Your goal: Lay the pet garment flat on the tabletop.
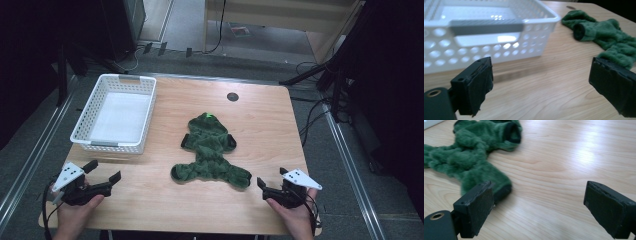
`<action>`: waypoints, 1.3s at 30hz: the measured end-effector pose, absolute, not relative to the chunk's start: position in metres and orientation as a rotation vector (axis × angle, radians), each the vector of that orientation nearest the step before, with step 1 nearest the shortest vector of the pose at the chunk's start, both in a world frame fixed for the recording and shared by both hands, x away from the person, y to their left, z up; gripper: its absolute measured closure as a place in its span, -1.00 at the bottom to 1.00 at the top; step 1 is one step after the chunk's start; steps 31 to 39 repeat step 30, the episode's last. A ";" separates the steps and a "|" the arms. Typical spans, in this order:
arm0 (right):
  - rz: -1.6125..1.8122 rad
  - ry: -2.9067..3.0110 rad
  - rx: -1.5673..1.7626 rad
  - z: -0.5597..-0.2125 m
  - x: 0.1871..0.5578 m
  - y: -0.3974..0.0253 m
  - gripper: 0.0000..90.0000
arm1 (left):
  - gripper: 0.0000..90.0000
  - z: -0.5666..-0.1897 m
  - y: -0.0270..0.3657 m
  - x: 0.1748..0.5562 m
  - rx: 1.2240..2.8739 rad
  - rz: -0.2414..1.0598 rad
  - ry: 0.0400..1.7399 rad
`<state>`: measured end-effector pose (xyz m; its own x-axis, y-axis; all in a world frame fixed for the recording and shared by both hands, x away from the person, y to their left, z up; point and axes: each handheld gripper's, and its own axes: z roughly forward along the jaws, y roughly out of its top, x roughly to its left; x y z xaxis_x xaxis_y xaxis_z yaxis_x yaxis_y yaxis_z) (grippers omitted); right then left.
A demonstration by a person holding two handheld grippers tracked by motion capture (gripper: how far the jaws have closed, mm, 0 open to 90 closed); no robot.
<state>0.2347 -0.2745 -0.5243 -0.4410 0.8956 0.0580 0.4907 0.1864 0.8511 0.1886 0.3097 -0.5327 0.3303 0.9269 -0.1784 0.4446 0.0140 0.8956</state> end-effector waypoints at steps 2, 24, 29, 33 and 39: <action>1.154 1.990 1.323 -0.526 0.234 -0.285 -0.87 | -0.94 -0.533 0.320 0.185 1.583 0.621 1.284; 1.129 1.942 1.390 -0.545 0.224 -0.325 -1.00 | -0.97 -0.549 0.357 0.184 1.668 0.758 1.369; 1.130 1.938 1.389 -0.546 0.222 -0.325 -1.00 | -0.97 -0.550 0.357 0.185 1.667 0.752 1.377; 1.132 1.937 1.387 -0.546 0.223 -0.325 -1.00 | -0.97 -0.550 0.357 0.185 1.668 0.751 1.378; 1.132 1.937 1.387 -0.546 0.223 -0.325 -1.00 | -0.97 -0.550 0.357 0.185 1.668 0.751 1.378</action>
